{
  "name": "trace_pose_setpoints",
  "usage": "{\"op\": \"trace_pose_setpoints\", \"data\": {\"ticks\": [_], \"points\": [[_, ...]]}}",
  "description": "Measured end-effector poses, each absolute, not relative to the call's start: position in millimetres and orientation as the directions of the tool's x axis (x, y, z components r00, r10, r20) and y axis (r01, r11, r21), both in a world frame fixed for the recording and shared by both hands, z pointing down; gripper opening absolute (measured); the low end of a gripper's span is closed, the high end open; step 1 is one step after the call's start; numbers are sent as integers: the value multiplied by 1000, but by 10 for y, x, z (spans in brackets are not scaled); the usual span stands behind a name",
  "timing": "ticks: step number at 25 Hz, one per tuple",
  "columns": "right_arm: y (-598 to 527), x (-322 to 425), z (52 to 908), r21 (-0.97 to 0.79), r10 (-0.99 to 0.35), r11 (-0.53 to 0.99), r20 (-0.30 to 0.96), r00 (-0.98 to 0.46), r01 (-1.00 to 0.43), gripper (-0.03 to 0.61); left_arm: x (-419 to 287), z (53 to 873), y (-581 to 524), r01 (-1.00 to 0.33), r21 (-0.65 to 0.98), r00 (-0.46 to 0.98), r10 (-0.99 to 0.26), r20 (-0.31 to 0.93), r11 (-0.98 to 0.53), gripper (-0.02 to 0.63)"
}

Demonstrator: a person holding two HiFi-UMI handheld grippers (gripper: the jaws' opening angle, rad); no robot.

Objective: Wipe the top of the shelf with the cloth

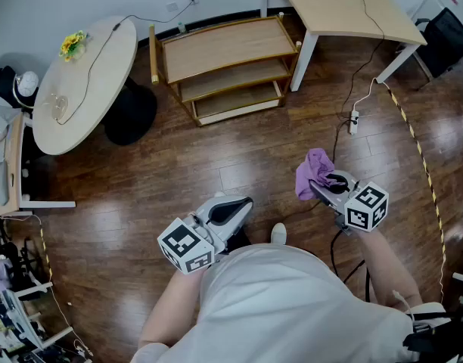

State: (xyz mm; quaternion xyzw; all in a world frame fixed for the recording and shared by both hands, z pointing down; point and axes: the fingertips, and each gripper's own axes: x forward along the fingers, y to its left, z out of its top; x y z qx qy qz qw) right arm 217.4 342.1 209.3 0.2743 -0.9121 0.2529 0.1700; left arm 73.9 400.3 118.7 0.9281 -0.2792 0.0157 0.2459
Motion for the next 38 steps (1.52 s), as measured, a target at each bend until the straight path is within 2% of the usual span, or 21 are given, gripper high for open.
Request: {"op": "trace_pose_setpoints", "data": {"ticks": [9,16,23,29,38], "points": [[2444,792,2390,-372,-376,727,490,-787,-578,98,-565,1278,3304,-545,423,834,-521,182,-724,18],[1742,-195,2853,-373,-297,761,527,-796,-531,98,-1173,1428,3010,-573,419,815,-543,202,-704,18],[1058,-875,3599,-425,-215,771,527,-822,-474,98,-1201,1813,2845,-619,458,773,-599,210,-638,18],[319,-1689,4541,-503,-122,735,561,-819,-454,98,-1577,2219,2240,-680,479,714,-651,259,-555,18],[-498,-2480,5664,-583,-43,698,544,-838,-415,98,-1466,2824,1443,-694,534,684,-673,282,-482,18]]}}
